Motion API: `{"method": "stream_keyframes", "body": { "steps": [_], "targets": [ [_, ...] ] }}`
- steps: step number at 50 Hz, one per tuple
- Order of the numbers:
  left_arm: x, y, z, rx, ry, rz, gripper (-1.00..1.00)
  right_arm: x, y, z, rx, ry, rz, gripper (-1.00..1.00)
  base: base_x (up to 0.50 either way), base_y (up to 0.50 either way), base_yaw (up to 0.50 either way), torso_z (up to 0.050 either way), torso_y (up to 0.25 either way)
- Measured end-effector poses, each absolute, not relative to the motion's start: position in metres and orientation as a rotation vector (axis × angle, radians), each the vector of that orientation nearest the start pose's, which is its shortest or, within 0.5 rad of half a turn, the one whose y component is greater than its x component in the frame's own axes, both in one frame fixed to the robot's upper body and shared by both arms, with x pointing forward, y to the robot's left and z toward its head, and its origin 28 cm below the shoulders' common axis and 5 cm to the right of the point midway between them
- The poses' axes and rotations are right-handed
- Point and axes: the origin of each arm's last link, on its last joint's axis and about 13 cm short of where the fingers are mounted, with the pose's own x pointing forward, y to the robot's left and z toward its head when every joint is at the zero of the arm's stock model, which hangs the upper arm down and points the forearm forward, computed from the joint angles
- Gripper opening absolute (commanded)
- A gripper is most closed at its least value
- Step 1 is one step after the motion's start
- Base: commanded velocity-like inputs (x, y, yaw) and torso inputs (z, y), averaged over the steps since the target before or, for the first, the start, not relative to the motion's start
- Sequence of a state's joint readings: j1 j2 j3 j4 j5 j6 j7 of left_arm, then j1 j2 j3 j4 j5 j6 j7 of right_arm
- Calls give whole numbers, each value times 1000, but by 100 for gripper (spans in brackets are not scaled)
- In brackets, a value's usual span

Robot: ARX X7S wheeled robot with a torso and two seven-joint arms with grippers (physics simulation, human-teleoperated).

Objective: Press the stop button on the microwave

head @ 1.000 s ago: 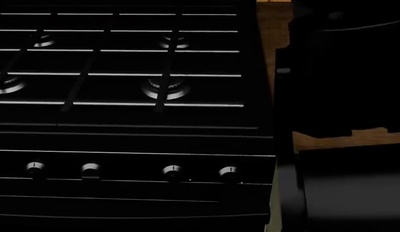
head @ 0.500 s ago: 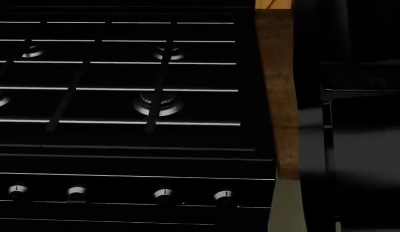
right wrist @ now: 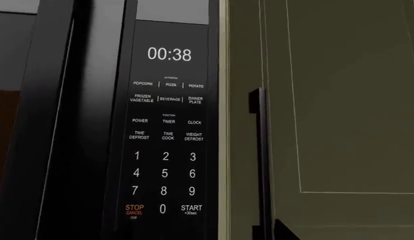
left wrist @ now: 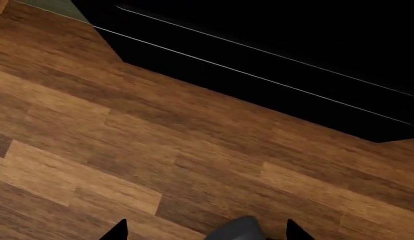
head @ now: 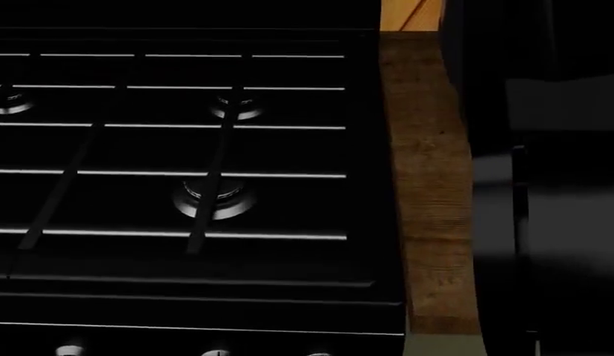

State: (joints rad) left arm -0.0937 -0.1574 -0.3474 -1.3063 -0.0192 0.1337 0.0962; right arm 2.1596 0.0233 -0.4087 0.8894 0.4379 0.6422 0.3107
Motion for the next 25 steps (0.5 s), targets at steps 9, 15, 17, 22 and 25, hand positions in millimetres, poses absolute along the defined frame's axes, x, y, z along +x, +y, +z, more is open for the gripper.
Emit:
{"method": "stream_keyframes", "body": {
  "steps": [9,15,17,22,25],
  "targets": [
    [65,284,-152,-148,1034,317,100,320,-55,550,-52,-581,-71,100,228,-24,0,50,123],
    [68,285,-151,-148,1025,315,100,321,-52,547,-55,-568,-66,100,209,-22,0,50,122],
    [67,285,-151,-148,1026,315,100,321,-51,547,-55,-568,-66,100,0,0,0,50,123],
    [67,284,-151,-148,1028,315,100,320,-50,549,-49,-572,-66,100,0,0,0,50,123],
    [67,284,-151,-148,1029,316,100,318,-49,550,-42,-577,-65,100,0,0,0,50,123]
  ]
}}
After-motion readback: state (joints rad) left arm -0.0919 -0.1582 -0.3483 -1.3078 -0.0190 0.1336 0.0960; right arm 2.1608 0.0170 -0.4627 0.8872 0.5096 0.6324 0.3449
